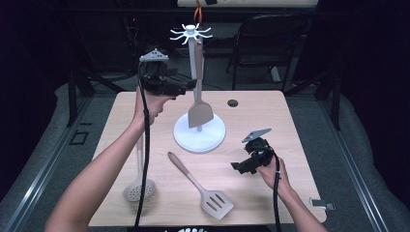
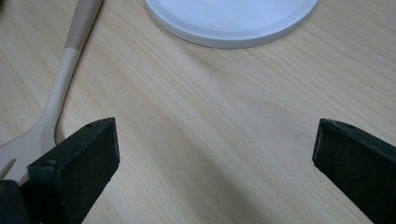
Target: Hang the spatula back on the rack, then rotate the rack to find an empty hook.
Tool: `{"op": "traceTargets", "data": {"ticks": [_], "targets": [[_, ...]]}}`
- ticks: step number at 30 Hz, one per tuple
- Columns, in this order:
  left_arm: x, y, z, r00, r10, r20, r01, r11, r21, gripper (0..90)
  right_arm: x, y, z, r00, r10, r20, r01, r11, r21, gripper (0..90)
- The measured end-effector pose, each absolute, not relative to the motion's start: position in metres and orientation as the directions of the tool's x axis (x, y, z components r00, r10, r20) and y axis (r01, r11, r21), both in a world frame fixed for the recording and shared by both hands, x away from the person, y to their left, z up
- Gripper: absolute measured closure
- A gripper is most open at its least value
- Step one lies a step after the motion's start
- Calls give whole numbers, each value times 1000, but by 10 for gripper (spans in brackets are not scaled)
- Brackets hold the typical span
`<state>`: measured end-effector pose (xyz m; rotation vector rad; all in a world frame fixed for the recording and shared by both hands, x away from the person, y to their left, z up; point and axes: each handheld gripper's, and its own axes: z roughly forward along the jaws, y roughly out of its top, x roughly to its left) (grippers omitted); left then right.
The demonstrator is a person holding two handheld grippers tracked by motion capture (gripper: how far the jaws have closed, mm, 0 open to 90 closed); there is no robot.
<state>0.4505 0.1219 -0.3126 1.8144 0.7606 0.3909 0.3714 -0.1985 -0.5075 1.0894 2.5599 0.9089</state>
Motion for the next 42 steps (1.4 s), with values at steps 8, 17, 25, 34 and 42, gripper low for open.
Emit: {"op": "traceTargets", "data": {"ticks": [8,17,25,34,42], "targets": [[444,122,-298,730,682,-36,250,-219,943,330,372,-196,-509,-716,697,31,569,557,604,7],[443,121,-284,708,706,2,196,-199,960,708,373,-195,-512,-718,695,32,570,562,600,13],[445,115,-270,697,715,42,153,-206,966,875,372,-194,-512,-719,694,20,566,570,596,16],[446,109,-259,693,718,58,130,-204,970,898,371,-195,-511,-720,694,5,560,577,595,18],[448,108,-256,683,728,62,126,-202,971,899,370,-195,-510,-721,693,17,563,571,598,19]]}}
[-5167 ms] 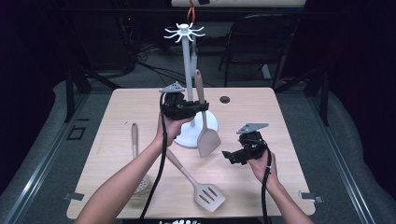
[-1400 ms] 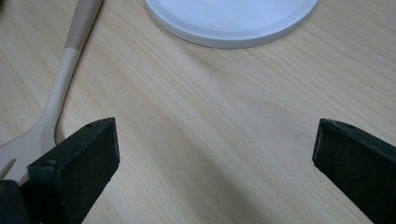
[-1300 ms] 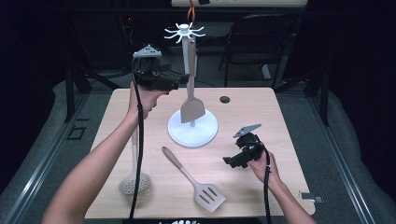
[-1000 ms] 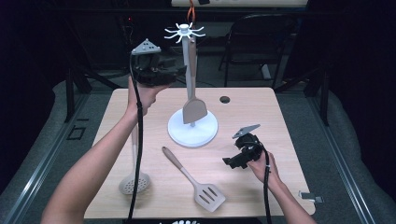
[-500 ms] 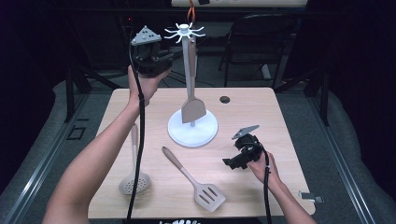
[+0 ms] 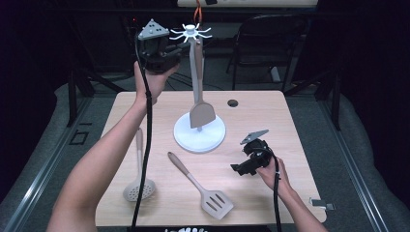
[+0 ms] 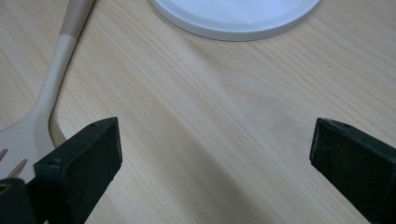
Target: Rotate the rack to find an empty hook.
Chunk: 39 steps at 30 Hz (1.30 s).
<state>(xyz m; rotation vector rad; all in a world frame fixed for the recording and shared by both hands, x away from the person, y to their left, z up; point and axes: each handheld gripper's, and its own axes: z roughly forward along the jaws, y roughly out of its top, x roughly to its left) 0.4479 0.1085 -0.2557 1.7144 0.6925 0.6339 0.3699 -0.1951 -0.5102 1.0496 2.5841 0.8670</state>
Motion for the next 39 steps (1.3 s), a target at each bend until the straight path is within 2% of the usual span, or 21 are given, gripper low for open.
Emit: {"op": "traceTargets", "data": {"ticks": [39], "targets": [[462,126,-256,620,782,55,151,-188,971,899,369,-195,-509,-722,692,5,560,580,592,26]]}}
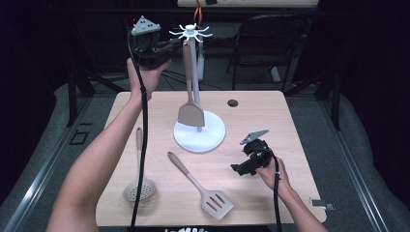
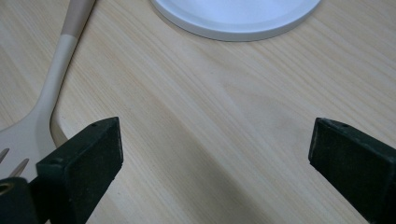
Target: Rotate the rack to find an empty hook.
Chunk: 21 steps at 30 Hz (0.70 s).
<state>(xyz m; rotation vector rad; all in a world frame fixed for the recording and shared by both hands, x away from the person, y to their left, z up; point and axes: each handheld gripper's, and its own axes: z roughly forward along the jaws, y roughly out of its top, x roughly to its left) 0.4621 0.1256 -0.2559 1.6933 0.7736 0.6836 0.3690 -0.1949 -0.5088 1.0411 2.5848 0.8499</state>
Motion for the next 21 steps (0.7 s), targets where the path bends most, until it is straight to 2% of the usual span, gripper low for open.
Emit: {"op": "traceTargets", "data": {"ticks": [21], "targets": [[458,137,-259,602,798,27,149,-145,978,889,369,-195,-509,-724,690,6,559,581,592,27]]}}
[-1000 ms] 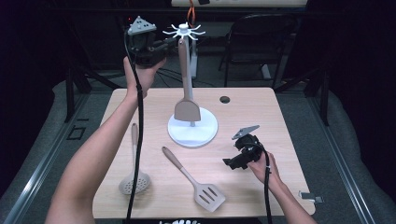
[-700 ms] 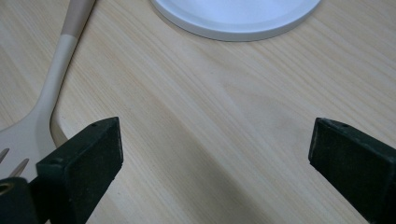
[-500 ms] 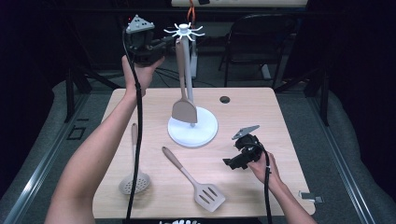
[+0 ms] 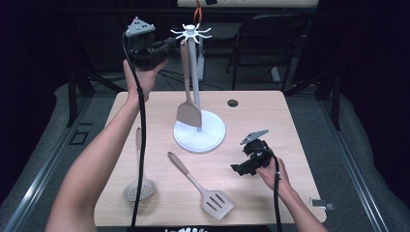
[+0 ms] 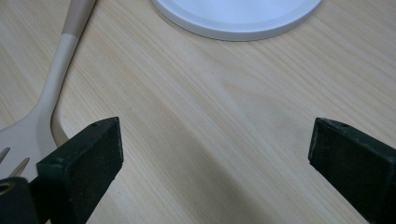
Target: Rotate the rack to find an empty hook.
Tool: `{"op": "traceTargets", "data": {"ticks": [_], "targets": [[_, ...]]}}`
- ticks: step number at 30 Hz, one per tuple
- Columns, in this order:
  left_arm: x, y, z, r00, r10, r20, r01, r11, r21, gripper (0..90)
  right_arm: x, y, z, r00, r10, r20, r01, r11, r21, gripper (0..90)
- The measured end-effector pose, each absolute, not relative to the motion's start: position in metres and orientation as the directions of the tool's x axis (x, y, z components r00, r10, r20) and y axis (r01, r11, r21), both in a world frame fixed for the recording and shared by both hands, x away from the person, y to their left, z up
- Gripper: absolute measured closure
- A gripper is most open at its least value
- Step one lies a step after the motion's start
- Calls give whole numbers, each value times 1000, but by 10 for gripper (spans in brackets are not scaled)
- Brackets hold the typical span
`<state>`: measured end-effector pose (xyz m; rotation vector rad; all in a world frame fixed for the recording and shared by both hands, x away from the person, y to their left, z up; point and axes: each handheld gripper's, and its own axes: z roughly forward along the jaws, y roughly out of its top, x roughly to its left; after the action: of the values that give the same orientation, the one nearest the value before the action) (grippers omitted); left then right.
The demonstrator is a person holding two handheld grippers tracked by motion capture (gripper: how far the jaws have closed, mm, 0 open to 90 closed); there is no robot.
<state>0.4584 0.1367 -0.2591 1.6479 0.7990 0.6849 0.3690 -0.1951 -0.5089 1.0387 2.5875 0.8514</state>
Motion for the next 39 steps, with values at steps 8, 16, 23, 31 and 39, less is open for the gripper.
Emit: {"op": "traceTargets", "data": {"ticks": [8,16,23,31,39], "targets": [[446,150,-267,598,801,22,159,-145,977,788,369,-194,-509,-724,689,6,558,581,593,27],[435,159,-291,588,809,14,211,-170,963,500,369,-192,-510,-727,686,9,560,587,585,27],[422,166,-317,585,811,20,248,-202,948,320,368,-191,-511,-730,683,10,556,586,589,31],[406,177,-357,592,804,44,305,-275,912,182,368,-189,-513,-738,675,-9,549,607,574,32],[394,188,-398,601,799,-8,394,-287,873,151,367,-186,-515,-744,668,-13,546,619,564,31]]}}
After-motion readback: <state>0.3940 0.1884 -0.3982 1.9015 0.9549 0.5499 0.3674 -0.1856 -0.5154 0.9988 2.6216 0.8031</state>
